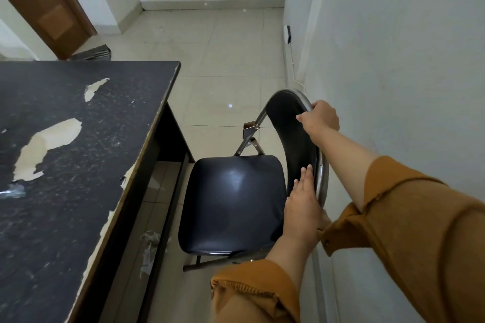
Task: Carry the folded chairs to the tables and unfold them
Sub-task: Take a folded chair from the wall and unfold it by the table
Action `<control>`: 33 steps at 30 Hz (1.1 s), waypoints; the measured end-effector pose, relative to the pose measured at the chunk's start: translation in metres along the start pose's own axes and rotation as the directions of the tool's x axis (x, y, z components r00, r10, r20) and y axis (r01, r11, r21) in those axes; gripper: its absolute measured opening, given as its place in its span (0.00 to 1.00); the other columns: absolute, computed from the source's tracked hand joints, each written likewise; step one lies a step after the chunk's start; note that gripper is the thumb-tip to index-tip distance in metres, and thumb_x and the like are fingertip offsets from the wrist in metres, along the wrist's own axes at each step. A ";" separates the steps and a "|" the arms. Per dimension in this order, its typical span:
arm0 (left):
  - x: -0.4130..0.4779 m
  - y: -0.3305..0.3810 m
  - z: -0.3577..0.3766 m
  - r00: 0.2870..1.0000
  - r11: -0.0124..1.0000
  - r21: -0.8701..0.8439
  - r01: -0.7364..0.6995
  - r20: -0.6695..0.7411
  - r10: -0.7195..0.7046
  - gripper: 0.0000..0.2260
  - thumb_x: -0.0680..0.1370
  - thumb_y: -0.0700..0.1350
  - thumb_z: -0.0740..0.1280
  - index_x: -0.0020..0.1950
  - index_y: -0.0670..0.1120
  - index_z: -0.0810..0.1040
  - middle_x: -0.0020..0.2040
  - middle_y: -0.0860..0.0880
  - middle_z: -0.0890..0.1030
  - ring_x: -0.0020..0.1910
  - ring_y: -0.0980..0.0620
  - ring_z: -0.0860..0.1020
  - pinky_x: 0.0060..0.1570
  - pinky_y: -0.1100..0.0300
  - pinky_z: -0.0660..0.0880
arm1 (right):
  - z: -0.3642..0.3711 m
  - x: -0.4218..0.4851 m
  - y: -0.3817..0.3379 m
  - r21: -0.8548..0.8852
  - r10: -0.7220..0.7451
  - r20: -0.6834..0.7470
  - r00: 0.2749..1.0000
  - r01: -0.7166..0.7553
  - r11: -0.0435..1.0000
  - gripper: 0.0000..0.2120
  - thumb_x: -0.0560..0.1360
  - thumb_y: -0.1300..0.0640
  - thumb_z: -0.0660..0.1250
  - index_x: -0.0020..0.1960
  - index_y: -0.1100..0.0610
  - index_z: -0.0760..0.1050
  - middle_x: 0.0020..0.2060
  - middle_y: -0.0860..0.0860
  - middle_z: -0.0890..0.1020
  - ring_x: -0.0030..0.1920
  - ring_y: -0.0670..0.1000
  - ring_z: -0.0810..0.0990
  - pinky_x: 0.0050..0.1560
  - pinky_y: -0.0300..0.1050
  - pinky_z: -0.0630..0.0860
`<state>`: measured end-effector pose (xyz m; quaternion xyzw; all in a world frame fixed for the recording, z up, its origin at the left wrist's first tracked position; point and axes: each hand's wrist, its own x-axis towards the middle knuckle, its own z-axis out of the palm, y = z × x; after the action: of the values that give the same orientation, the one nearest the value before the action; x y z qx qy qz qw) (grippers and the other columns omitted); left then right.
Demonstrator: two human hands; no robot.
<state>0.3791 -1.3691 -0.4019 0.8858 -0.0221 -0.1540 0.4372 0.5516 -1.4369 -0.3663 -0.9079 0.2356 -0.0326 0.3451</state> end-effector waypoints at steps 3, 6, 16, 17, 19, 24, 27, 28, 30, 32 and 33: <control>0.010 -0.007 -0.002 1.000 1.000 -0.004 0.008 0.024 -0.008 0.44 0.73 0.40 0.72 0.78 0.53 0.44 0.78 0.51 0.53 0.77 0.48 0.53 0.73 0.46 0.56 | 0.010 0.006 0.001 -0.019 -0.002 -0.001 1.000 0.002 1.000 0.15 0.74 0.54 0.69 0.58 0.60 0.74 0.53 0.56 0.80 0.51 0.57 0.79 0.45 0.47 0.74; 0.017 -0.013 -0.003 1.000 1.000 0.006 0.002 0.016 -0.002 0.44 0.72 0.35 0.70 0.78 0.53 0.45 0.78 0.50 0.55 0.77 0.47 0.54 0.73 0.46 0.57 | 0.013 0.010 0.002 -0.034 -0.009 0.013 1.000 0.009 0.999 0.16 0.75 0.53 0.69 0.58 0.61 0.73 0.53 0.57 0.80 0.51 0.58 0.79 0.45 0.47 0.73; 0.014 -0.015 -0.004 0.999 0.999 -0.034 -0.033 -0.032 0.032 0.41 0.71 0.33 0.67 0.78 0.52 0.49 0.74 0.47 0.65 0.69 0.46 0.69 0.66 0.46 0.71 | 0.007 -0.019 0.017 -0.173 -0.182 0.120 0.976 0.201 0.964 0.27 0.77 0.55 0.67 0.71 0.60 0.61 0.65 0.59 0.71 0.62 0.60 0.74 0.55 0.50 0.72; 0.013 -0.016 -0.004 0.999 0.999 -0.038 -0.035 -0.039 0.034 0.41 0.71 0.33 0.66 0.78 0.52 0.49 0.73 0.48 0.65 0.69 0.46 0.69 0.66 0.46 0.71 | 0.008 -0.025 0.021 -0.176 -0.183 0.113 0.977 0.201 0.964 0.29 0.76 0.55 0.67 0.73 0.59 0.58 0.66 0.60 0.70 0.61 0.61 0.74 0.55 0.51 0.73; 0.012 -0.016 -0.004 0.998 0.998 -0.049 -0.040 -0.053 0.037 0.40 0.72 0.34 0.66 0.78 0.52 0.50 0.73 0.48 0.66 0.69 0.47 0.69 0.66 0.47 0.71 | 0.008 -0.039 0.029 -0.159 -0.160 0.105 0.981 0.176 0.972 0.34 0.76 0.55 0.67 0.76 0.56 0.52 0.66 0.60 0.69 0.61 0.61 0.75 0.55 0.52 0.73; 0.002 -0.023 0.004 0.986 0.994 -0.110 -0.014 -0.169 -0.005 0.36 0.72 0.37 0.67 0.77 0.52 0.56 0.71 0.51 0.70 0.67 0.50 0.72 0.62 0.53 0.74 | 0.012 -0.064 0.050 -0.029 -0.091 0.119 0.989 0.095 0.995 0.40 0.76 0.57 0.65 0.78 0.49 0.43 0.61 0.59 0.75 0.56 0.59 0.78 0.53 0.52 0.77; 0.001 -0.027 0.008 0.976 0.997 -0.066 -0.051 -0.217 0.035 0.36 0.72 0.37 0.69 0.76 0.50 0.57 0.70 0.50 0.71 0.67 0.50 0.73 0.63 0.53 0.74 | 0.013 -0.064 0.052 0.004 -0.085 0.095 0.992 0.085 0.996 0.39 0.77 0.59 0.64 0.78 0.50 0.44 0.57 0.58 0.77 0.52 0.58 0.79 0.48 0.49 0.77; 0.002 -0.028 0.008 0.976 0.997 -0.045 -0.064 -0.213 0.053 0.36 0.72 0.37 0.69 0.76 0.50 0.58 0.70 0.50 0.71 0.67 0.50 0.72 0.63 0.53 0.74 | 0.013 -0.063 0.051 0.004 -0.085 0.090 0.992 0.085 0.996 0.38 0.77 0.60 0.63 0.78 0.50 0.44 0.57 0.58 0.78 0.51 0.57 0.79 0.46 0.48 0.76; 0.005 -0.027 0.007 0.978 0.997 -0.030 -0.069 -0.197 0.061 0.36 0.72 0.37 0.70 0.76 0.49 0.57 0.71 0.50 0.70 0.68 0.50 0.72 0.64 0.54 0.73 | 0.013 -0.063 0.049 0.002 -0.085 0.087 0.993 0.085 0.996 0.38 0.77 0.62 0.63 0.78 0.51 0.44 0.56 0.59 0.78 0.49 0.57 0.79 0.44 0.47 0.75; 0.004 -0.026 0.005 0.986 0.998 -0.061 -0.035 -0.167 0.025 0.37 0.72 0.39 0.70 0.77 0.50 0.56 0.71 0.51 0.69 0.68 0.50 0.71 0.64 0.55 0.72 | 0.012 -0.068 0.048 0.016 -0.079 0.094 0.992 0.078 0.997 0.38 0.77 0.61 0.63 0.78 0.51 0.44 0.57 0.59 0.77 0.52 0.58 0.79 0.46 0.47 0.75; 0.004 -0.025 0.003 0.991 0.997 -0.079 -0.011 -0.136 0.000 0.38 0.72 0.39 0.70 0.77 0.51 0.54 0.71 0.51 0.69 0.67 0.50 0.72 0.63 0.55 0.72 | 0.011 -0.070 0.048 0.036 -0.071 0.099 0.993 0.067 0.997 0.38 0.77 0.60 0.63 0.78 0.51 0.43 0.59 0.59 0.76 0.54 0.58 0.79 0.49 0.48 0.75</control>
<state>0.3793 -1.3566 -0.4243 0.8762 0.0113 -0.0927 0.4729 0.4726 -1.4294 -0.3981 -0.9102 0.1860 -0.0028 0.3700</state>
